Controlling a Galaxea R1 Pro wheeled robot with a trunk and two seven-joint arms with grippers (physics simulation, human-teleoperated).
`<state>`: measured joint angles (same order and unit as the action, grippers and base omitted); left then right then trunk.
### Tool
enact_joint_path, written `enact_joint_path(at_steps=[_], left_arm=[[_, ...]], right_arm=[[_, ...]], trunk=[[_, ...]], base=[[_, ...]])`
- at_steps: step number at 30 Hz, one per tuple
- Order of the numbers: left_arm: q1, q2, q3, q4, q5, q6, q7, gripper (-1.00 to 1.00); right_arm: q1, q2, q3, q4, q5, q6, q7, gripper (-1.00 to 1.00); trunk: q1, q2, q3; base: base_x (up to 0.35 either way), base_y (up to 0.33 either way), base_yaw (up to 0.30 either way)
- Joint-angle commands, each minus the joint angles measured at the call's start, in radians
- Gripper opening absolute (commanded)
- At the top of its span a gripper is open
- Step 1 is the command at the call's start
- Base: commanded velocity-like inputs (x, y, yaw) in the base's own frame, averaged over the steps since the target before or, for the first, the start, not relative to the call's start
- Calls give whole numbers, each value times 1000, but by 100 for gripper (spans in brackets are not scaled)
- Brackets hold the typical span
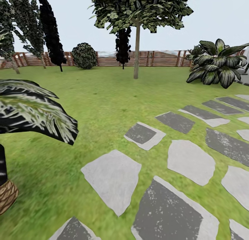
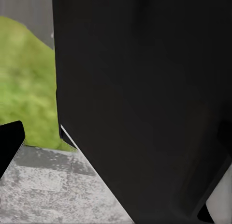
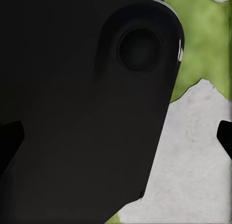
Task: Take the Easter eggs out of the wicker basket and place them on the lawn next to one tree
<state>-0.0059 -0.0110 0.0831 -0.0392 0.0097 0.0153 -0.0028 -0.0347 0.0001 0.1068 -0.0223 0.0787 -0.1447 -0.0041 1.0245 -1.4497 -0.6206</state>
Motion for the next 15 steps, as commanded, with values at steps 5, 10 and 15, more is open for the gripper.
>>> enact_joint_path(at_steps=[5,10,15], left_arm=[[0,-1,8,-1,1,1,0,100],[0,-1,8,-1,1,2,0,100],[0,-1,7,-1,1,0,0,100]], right_arm=[[-1,0,2,1,7,-3,0,100],[-1,0,2,1,8,-3,0,100],[-1,0,2,1,8,-3,0,100]], trunk=[[1,0,-1],[1,0,-1],[1,0,-1]], base=[[330,0,0],[330,0,0],[330,0,0]])
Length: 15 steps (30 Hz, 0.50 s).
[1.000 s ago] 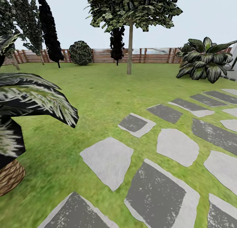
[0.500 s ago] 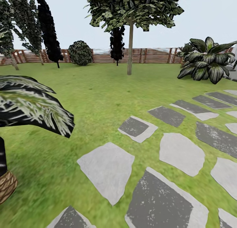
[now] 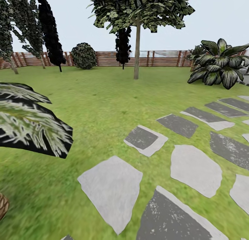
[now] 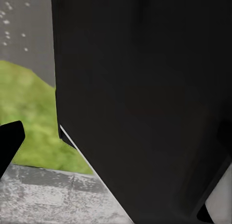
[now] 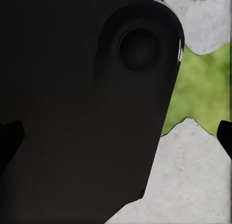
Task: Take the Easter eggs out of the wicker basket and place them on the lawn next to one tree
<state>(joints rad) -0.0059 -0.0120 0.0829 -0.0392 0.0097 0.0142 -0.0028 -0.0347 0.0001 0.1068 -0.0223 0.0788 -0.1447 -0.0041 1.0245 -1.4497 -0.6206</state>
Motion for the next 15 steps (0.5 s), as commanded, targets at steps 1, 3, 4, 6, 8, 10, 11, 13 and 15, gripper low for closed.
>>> enact_joint_path(at_steps=[1,3,4,6,8,10,11,13,15], left_arm=[[0,0,8,-1,1,1,0,100],[0,0,8,-1,1,1,0,100],[0,1,8,-1,1,1,0,100],[0,1,8,-1,2,2,0,100],[0,1,9,-1,2,3,0,100],[0,1,9,-1,2,3,0,100],[0,1,9,-1,2,3,0,100],[0,1,9,-1,3,3,0,100],[0,2,9,-1,3,3,0,100]], right_arm=[[-1,0,2,1,7,-3,0,100],[-1,0,2,1,7,-3,0,100],[-1,0,2,1,7,-3,0,100],[-1,0,2,1,7,-3,0,100],[-1,0,2,1,7,-3,0,100],[-1,0,2,1,7,-3,0,100],[-1,0,2,1,7,-3,0,100],[-1,0,2,1,8,-3,0,100],[-1,0,2,1,8,-3,0,100]], trunk=[[1,0,-1],[1,0,-1],[1,0,-1],[1,0,-1],[1,0,-1],[1,0,-1],[1,0,-1],[1,0,-1],[1,0,-1]], base=[[330,0,0],[330,0,0],[330,0,0],[330,0,0],[330,0,0],[330,0,0],[330,0,0],[331,0,0],[331,0,0]])
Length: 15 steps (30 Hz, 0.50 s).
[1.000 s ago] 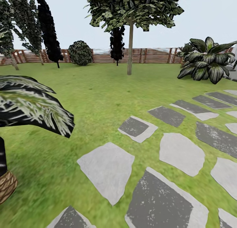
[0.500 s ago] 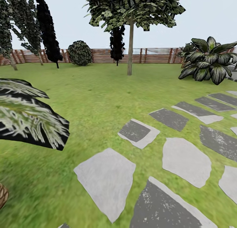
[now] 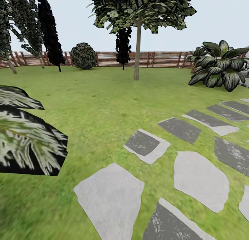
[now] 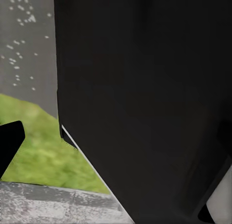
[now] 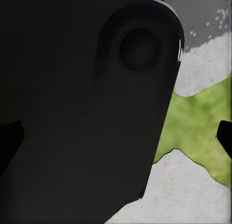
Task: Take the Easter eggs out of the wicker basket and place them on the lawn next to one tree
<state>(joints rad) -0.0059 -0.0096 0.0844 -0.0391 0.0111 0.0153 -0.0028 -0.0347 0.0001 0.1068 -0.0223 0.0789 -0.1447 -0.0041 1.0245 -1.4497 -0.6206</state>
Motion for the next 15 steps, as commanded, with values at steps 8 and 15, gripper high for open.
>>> enact_joint_path(at_steps=[8,15], left_arm=[[0,0,8,-1,1,2,0,100],[0,0,8,-1,1,1,0,100]], right_arm=[[-1,2,-1,1,4,-3,0,100],[-1,5,-1,1,5,-3,0,100]], trunk=[[1,0,-1],[1,0,-1]], base=[[331,0,0],[331,0,0]])
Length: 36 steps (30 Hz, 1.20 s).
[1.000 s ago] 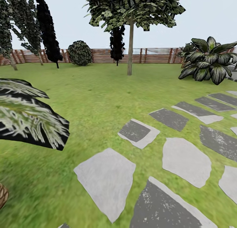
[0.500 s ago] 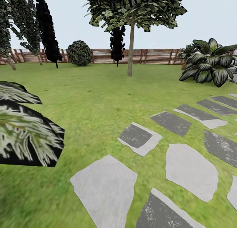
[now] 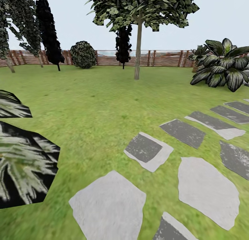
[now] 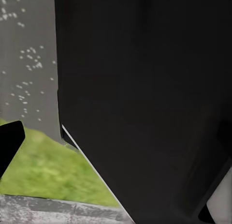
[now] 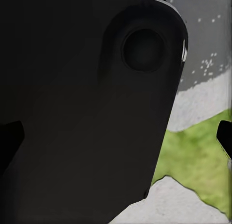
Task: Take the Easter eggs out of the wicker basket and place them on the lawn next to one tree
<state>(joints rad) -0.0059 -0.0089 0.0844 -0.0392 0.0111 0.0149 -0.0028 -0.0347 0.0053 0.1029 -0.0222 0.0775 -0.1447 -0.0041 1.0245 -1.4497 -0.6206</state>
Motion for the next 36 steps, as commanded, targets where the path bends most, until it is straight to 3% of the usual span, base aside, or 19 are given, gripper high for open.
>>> enact_joint_path(at_steps=[1,6,31,36], left_arm=[[0,0,8,-1,1,1,0,100],[0,0,8,-1,1,2,0,100],[0,0,8,-1,1,1,0,100],[0,0,8,-1,1,1,0,100]], right_arm=[[-1,1,3,1,6,-3,-1,100],[-1,-2,2,2,4,-3,3,100],[-1,-2,2,2,6,-3,6,100],[-1,-1,4,1,10,-3,6,100]], trunk=[[1,0,-1],[1,0,0],[1,0,20],[1,0,22]], base=[[331,0,0],[331,0,-62],[331,0,-258],[331,0,-73]])
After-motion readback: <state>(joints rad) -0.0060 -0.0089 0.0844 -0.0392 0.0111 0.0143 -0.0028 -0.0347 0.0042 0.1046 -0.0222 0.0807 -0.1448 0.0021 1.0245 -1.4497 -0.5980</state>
